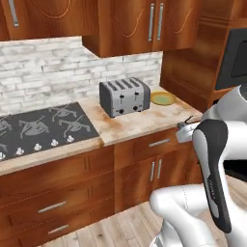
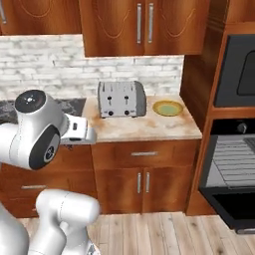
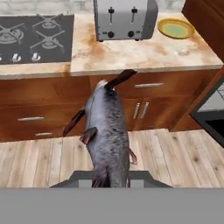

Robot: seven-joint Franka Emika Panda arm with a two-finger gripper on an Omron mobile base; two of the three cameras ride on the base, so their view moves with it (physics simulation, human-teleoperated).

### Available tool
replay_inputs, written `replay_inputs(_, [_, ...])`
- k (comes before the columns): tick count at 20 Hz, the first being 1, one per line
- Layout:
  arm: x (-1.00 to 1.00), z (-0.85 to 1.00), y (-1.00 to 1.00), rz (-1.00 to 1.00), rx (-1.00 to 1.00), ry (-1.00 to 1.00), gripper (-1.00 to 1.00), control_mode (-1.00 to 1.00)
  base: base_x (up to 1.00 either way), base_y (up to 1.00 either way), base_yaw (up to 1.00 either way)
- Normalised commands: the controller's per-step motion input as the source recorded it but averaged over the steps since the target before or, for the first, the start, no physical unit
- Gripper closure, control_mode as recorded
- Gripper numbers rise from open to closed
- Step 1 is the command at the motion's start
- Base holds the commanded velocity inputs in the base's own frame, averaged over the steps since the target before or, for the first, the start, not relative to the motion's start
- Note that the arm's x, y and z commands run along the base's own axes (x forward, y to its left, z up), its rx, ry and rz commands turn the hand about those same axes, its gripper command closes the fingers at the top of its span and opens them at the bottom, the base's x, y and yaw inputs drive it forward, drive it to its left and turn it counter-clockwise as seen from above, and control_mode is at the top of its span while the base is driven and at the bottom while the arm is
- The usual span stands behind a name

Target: Take the fish from the oven and place it on the plate on the counter.

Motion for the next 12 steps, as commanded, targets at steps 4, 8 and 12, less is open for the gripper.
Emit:
replay_inputs(4, [0.0,0.0,0.0,0.0,0.0,0.0,1.0,1.0,1.0,0.0,-0.28])
replay_inputs(8, [0.0,0.0,0.0,0.0,0.0,0.0,1.0,1.0,1.0,-0.29,-0.11])
replay_inputs(12, [0.0,0.0,0.0,0.0,0.0,0.0,1.0,1.0,0.98,-0.94,-0.28])
